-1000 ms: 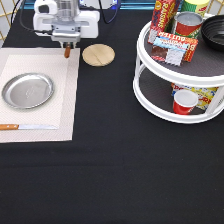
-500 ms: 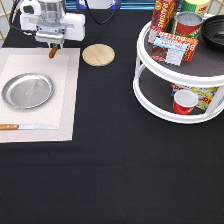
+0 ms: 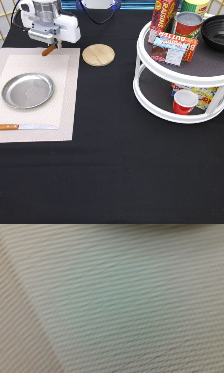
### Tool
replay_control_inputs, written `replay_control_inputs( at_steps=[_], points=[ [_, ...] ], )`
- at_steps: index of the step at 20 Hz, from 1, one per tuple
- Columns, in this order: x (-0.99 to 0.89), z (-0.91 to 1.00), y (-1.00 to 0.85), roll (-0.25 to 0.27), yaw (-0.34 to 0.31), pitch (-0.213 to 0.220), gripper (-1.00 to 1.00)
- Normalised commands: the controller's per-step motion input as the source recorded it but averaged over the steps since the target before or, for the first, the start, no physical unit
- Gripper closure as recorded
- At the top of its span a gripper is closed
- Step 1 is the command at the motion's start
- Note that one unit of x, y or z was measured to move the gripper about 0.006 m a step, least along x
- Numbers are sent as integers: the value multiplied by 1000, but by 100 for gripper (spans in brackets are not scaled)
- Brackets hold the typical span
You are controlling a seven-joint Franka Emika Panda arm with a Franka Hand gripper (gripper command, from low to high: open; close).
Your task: Arrange plate and fork
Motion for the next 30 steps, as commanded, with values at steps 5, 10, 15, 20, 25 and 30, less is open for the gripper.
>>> replay_control_inputs(
  at_steps=[5,10,15,20,25,30],
  points=[
    [0,27,0,93,-339,25,100],
    [19,97,0,112,-314,57,100],
    [100,219,-40,132,-253,98,100],
    [263,257,-55,84,-236,90,100],
    [305,221,-5,74,-249,82,100],
    [379,314,-133,86,-192,139,100]
  ],
)
